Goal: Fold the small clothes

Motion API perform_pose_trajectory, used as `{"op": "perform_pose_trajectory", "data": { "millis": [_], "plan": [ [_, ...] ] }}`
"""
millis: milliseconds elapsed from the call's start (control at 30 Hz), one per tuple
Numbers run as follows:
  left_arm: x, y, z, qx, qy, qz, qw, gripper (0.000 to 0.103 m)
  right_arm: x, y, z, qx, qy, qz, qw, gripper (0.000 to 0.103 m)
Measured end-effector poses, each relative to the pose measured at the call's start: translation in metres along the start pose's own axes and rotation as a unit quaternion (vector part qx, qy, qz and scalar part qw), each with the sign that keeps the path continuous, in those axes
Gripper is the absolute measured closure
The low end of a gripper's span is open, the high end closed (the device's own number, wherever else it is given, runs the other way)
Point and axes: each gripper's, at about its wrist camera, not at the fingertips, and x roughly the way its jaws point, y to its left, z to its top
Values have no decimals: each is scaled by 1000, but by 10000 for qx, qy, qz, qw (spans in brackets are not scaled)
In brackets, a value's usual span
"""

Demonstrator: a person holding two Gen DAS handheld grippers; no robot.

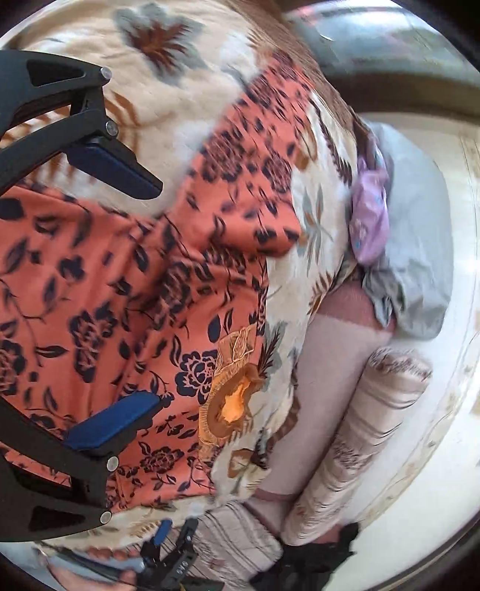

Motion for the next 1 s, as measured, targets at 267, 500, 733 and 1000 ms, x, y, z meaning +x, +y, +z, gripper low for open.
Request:
{"op": "perform_pose_trajectory", "data": {
  "millis": [267,500,733,1000],
  "plan": [
    [51,-18,0,182,474,153,9986,0,58,-19,23,-495,762,162,9957,24],
    [46,-29,3,684,172,357,9969,0,81,-45,41,-335,898,-231,9951,91],
    [108,-41,5,954,742,559,9911,0,72,-105,35,727,755,-101,9944,74],
    [104,-30,2,600,527,450,9958,0,28,-38,9,146,718,1258,9893,64]
  ]
}}
